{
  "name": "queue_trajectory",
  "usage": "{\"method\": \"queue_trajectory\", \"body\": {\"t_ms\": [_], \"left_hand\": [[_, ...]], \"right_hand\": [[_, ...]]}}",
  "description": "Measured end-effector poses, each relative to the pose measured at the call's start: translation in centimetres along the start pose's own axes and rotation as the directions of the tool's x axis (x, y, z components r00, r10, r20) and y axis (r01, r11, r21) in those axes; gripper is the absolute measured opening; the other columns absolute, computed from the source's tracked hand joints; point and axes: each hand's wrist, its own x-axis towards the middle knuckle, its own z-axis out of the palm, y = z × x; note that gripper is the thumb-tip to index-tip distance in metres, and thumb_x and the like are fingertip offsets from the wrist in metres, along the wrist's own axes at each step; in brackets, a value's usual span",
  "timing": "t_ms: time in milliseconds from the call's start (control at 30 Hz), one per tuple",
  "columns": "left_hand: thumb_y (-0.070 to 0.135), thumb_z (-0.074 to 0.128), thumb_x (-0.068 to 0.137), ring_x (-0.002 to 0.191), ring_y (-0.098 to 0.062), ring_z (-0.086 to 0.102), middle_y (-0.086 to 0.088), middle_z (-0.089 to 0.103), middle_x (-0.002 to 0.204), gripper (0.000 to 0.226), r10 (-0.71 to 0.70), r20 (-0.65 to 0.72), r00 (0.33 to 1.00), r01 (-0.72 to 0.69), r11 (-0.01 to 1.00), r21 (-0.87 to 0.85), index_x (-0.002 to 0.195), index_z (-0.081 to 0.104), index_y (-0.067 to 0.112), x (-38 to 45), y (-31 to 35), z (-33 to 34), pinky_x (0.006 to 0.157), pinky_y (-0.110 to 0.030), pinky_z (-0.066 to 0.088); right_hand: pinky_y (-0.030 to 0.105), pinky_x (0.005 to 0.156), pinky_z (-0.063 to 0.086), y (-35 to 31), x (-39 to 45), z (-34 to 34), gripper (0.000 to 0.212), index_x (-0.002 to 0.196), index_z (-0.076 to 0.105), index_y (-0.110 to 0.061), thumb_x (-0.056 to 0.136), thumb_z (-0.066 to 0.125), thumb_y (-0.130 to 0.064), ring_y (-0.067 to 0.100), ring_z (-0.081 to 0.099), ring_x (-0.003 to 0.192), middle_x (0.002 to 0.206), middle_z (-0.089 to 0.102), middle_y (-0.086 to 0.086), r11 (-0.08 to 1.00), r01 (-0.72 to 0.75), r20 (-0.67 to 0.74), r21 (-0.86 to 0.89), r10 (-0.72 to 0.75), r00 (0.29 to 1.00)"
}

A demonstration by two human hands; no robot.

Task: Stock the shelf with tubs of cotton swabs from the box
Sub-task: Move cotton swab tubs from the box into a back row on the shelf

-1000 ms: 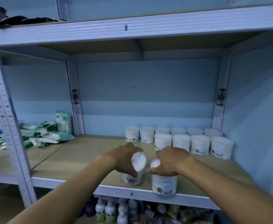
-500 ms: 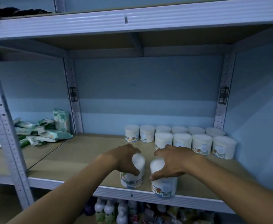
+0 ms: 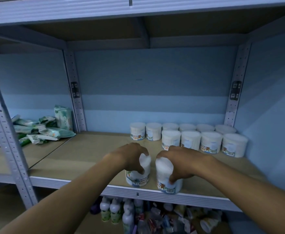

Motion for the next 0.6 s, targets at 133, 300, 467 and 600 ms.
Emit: {"method": "queue_trajectory", "body": {"t_ms": [133, 300, 467, 600], "left_hand": [[0.024, 0.080, 0.078, 0.130, -0.020, 0.046, 0.003, 0.050, 0.142, 0.068, -0.012, 0.006, 1.000, 0.012, 0.999, 0.030, 0.137, 0.049, 0.035, 0.5, -0.7, -0.2, 0.100, -0.033, 0.043], [0.019, 0.081, 0.074, 0.124, -0.022, 0.052, 0.003, 0.052, 0.140, 0.070, -0.043, -0.011, 0.999, 0.043, 0.999, 0.032, 0.134, 0.050, 0.039, 1.8, -2.1, 0.4, 0.098, -0.038, 0.048], [0.015, 0.080, 0.073, 0.123, -0.024, 0.054, 0.000, 0.053, 0.139, 0.070, -0.044, -0.038, 0.998, 0.045, 0.999, 0.017, 0.133, 0.051, 0.037, 3.5, -3.1, 0.9, 0.095, -0.036, 0.050], [0.013, 0.078, 0.074, 0.123, -0.024, 0.055, 0.000, 0.053, 0.140, 0.069, -0.048, -0.060, 0.997, 0.048, 0.999, 0.000, 0.133, 0.051, 0.037, 5.1, -4.1, 1.3, 0.096, -0.035, 0.049]], "right_hand": [[0.041, 0.087, 0.052, -0.3, 1.2, 0.6, 0.086, 0.140, 0.039, -0.045, 0.065, 0.078, -0.058, 0.026, 0.055, 0.115, 0.131, 0.049, -0.002, 0.999, -0.036, -0.059, 0.016, 0.037, 0.998], [0.042, 0.088, 0.050, -0.6, 3.1, 1.1, 0.080, 0.140, 0.041, -0.040, 0.070, 0.076, -0.058, 0.031, 0.052, 0.120, 0.133, 0.047, 0.002, 0.997, -0.063, -0.091, 0.038, 0.067, 0.994], [0.040, 0.087, 0.048, -0.7, 5.5, 1.3, 0.079, 0.140, 0.044, -0.035, 0.072, 0.074, -0.062, 0.032, 0.053, 0.122, 0.136, 0.048, 0.006, 0.995, -0.092, -0.129, 0.033, 0.095, 0.987], [0.041, 0.090, 0.049, -0.8, 7.5, 1.0, 0.082, 0.140, 0.046, -0.030, 0.072, 0.072, -0.065, 0.031, 0.051, 0.123, 0.137, 0.048, 0.007, 0.994, -0.111, -0.149, 0.008, 0.111, 0.983]]}}
